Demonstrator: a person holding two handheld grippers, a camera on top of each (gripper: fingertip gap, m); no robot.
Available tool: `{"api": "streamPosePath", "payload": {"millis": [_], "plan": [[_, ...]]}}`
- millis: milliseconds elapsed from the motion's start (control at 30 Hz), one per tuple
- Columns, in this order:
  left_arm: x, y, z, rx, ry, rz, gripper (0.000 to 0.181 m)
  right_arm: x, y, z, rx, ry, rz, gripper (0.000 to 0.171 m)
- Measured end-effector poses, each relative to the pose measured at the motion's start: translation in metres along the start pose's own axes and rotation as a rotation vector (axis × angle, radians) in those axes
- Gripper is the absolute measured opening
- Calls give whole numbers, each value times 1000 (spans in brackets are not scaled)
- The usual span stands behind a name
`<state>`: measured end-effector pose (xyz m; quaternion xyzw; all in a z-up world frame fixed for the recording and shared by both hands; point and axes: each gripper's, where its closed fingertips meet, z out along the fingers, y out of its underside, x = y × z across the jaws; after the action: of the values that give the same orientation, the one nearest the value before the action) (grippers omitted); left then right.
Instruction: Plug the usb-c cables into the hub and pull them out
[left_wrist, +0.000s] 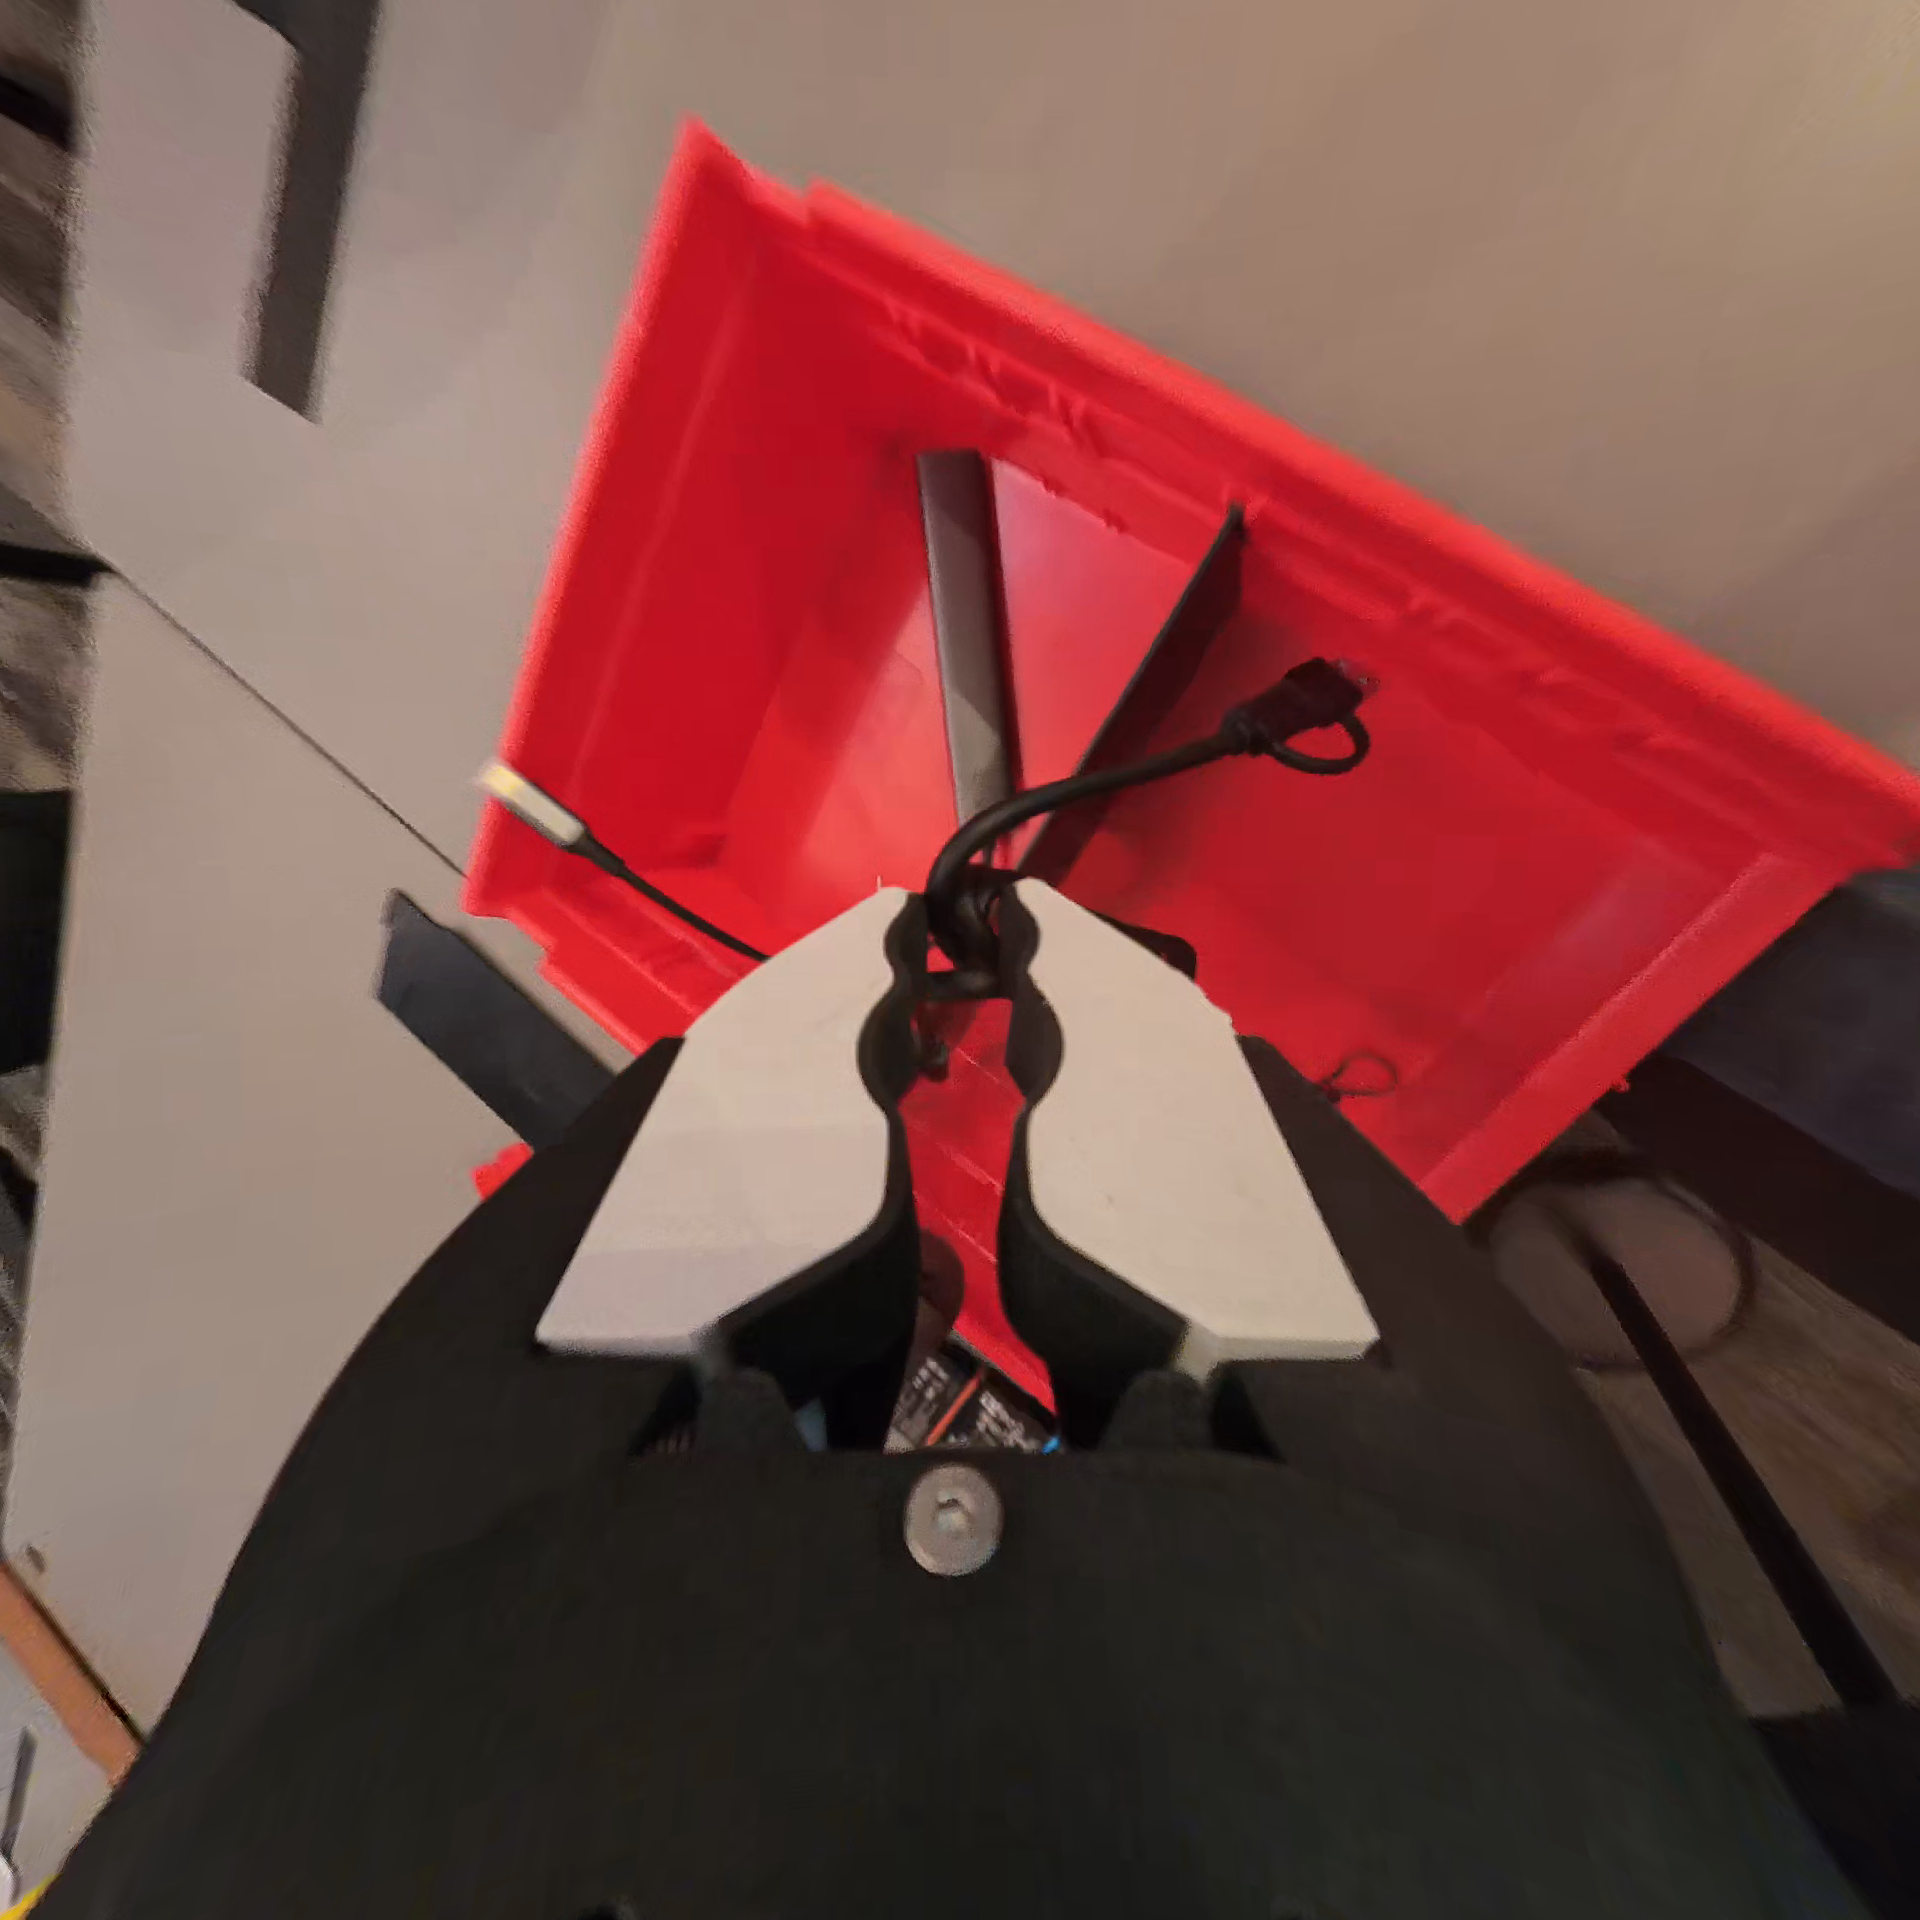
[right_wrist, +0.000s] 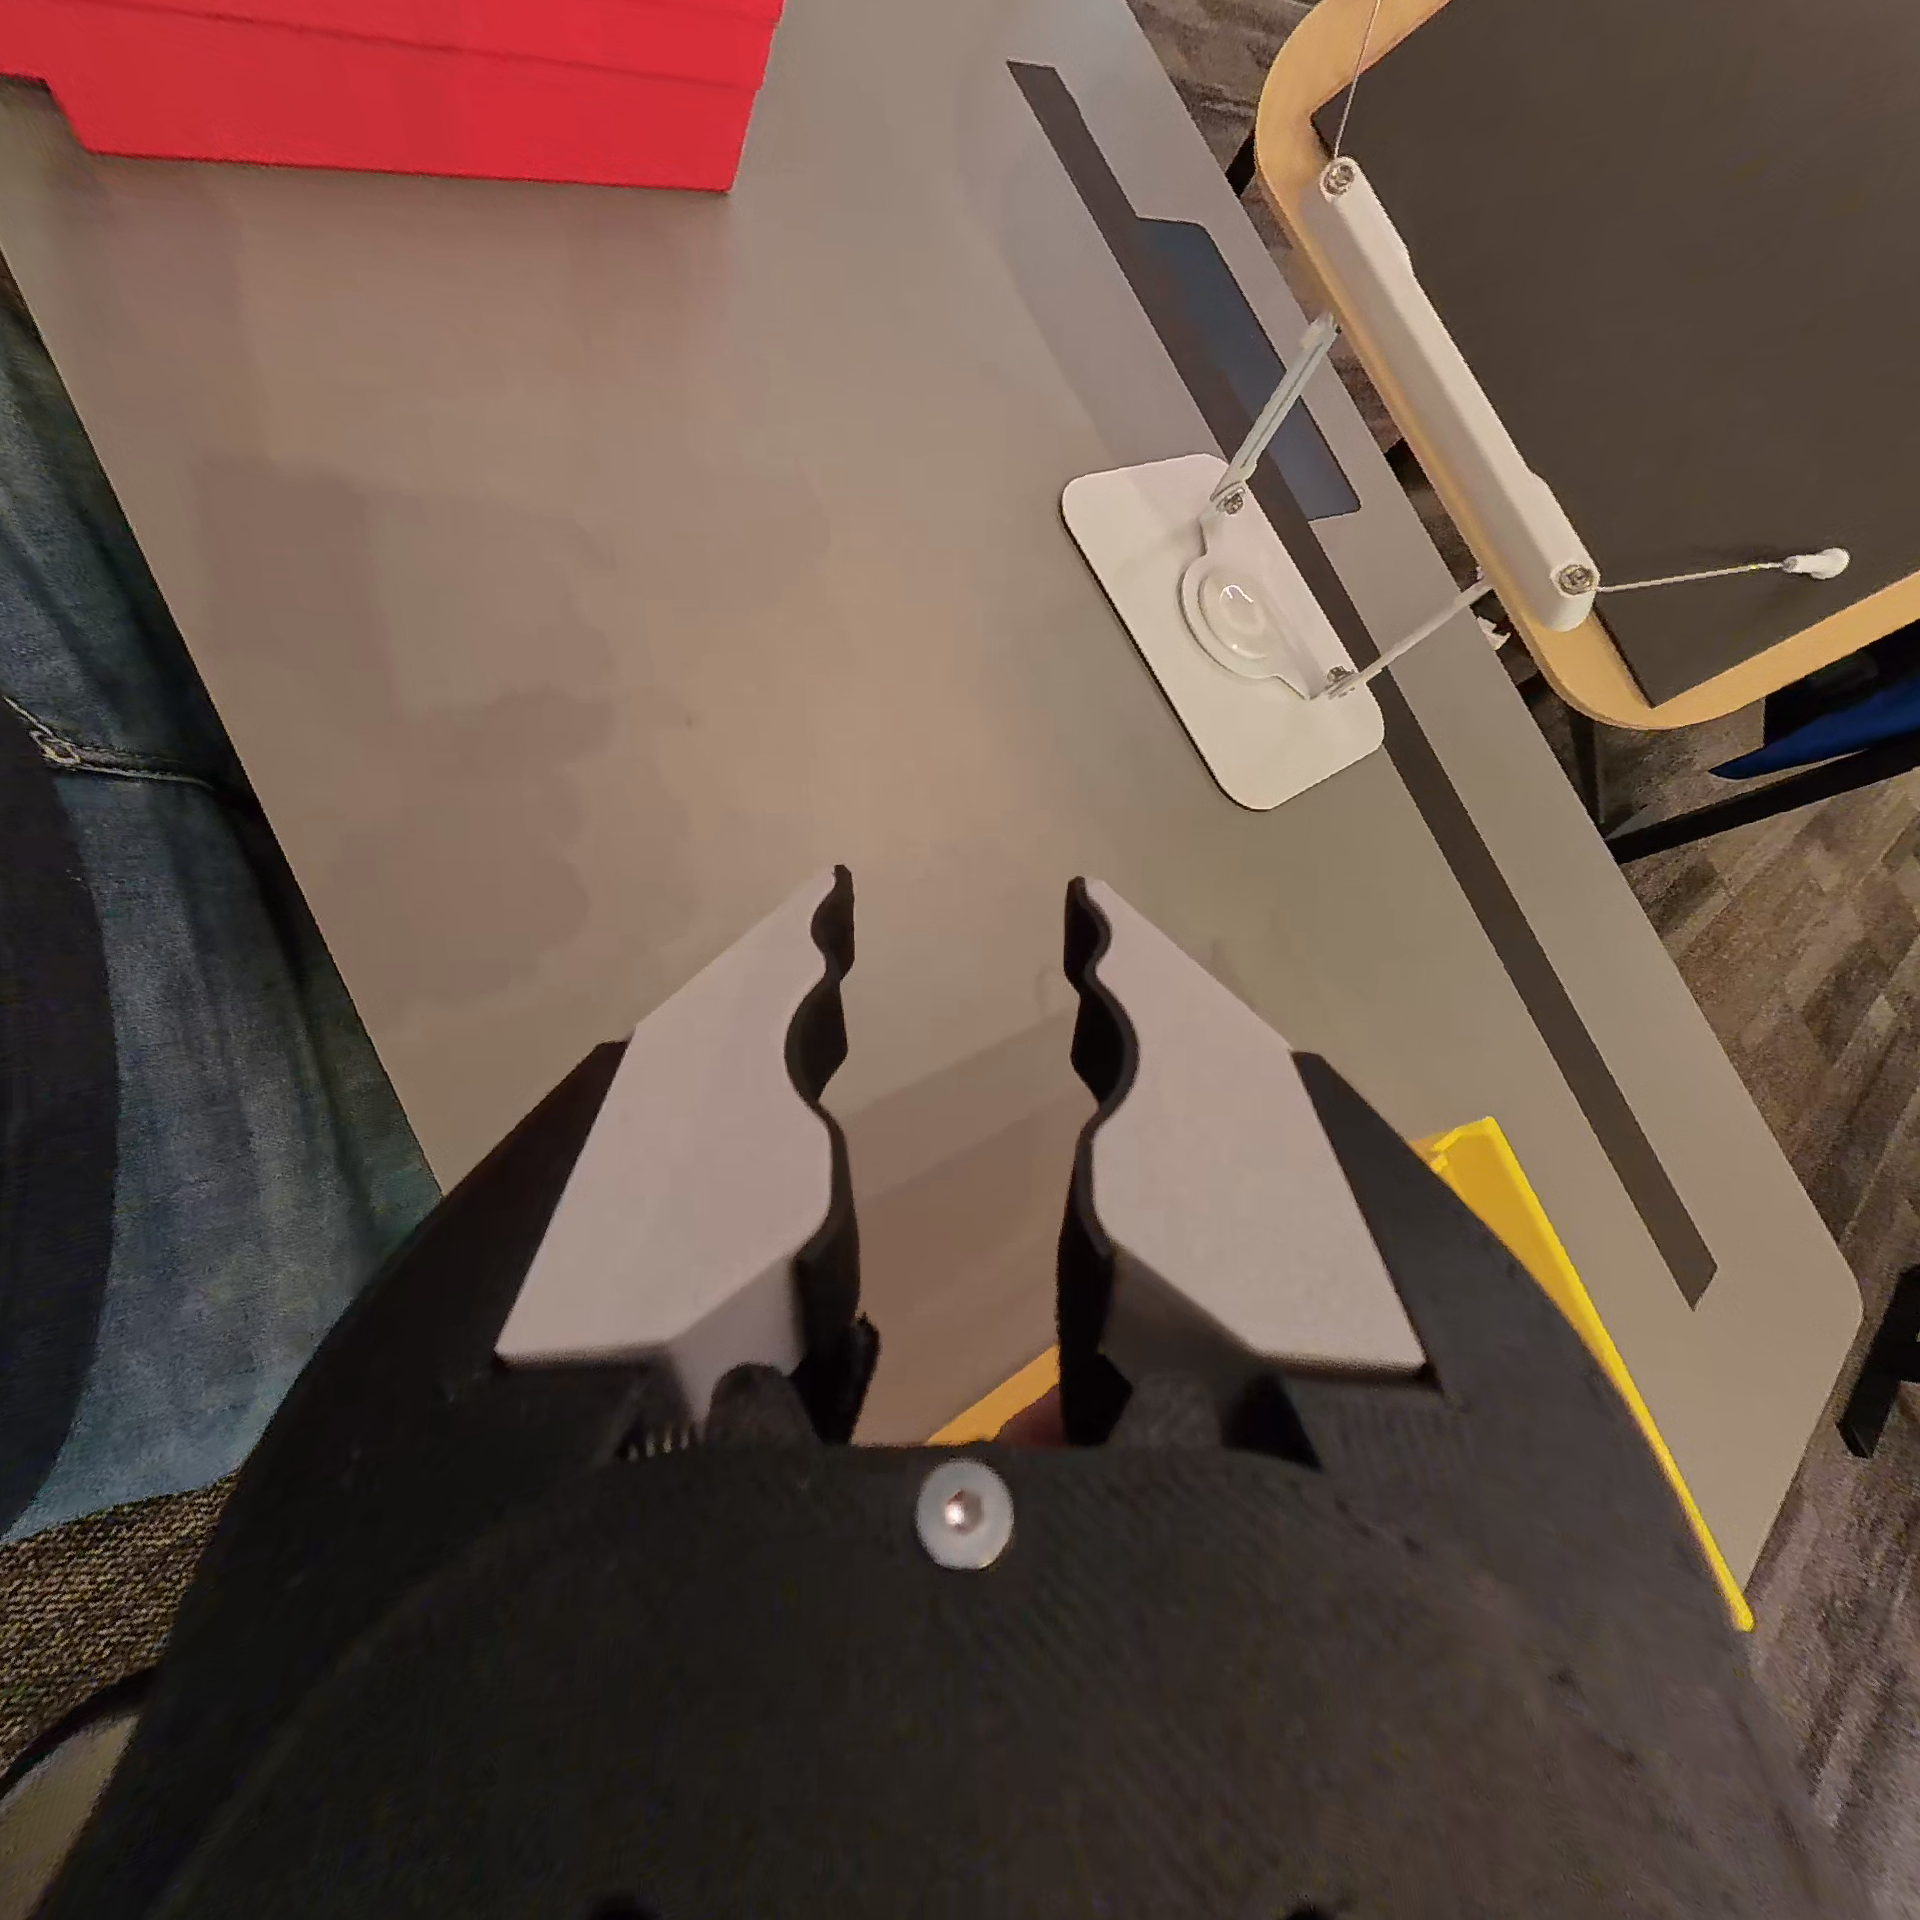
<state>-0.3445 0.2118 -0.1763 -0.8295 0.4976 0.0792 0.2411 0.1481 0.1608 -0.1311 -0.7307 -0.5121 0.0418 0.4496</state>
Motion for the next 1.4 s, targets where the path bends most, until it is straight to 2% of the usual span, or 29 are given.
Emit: {"api": "streamPosePath", "payload": {"millis": [100,233,333,433,533,633,700,767,833,1000,1133,1200,1300,1400], "plan": [[-6,-34,-32,143,-84,20,12,-3,-3,1,11,-5,-2,38],[-2,-97,-74,358,-205,83,12,-8,-7,5,25,-18,-1,38],[18,-143,-85,476,-219,126,12,-16,-10,11,32,-35,-7,38],[50,-188,-66,557,-158,115,12,-25,-11,19,31,-60,-10,37],[89,-223,-16,555,-101,102,12,-34,-9,28,15,-77,-26,38],[126,-240,35,518,-91,132,13,-41,-8,32,11,-89,-34,38],[149,-239,58,479,-60,187,13,-43,-6,34,7,-97,-31,38],[166,-238,58,516,-7,197,13,-46,-2,35,-1,-102,-30,38],[172,-223,60,423,79,184,14,-48,2,38,-2,-112,-24,38],[183,-180,67,306,106,183,28,-56,5,49,-14,-138,-30,38],[197,-152,82,175,147,222,62,-66,2,60,-37,-160,-59,38],[197,-155,69,238,198,210,74,-70,3,63,-55,-161,-80,38],[169,-163,30,368,231,110,71,-74,4,64,-59,-171,-90,38],[104,-149,-3,414,72,29,61,-73,5,65,-56,-174,-79,38]]}}
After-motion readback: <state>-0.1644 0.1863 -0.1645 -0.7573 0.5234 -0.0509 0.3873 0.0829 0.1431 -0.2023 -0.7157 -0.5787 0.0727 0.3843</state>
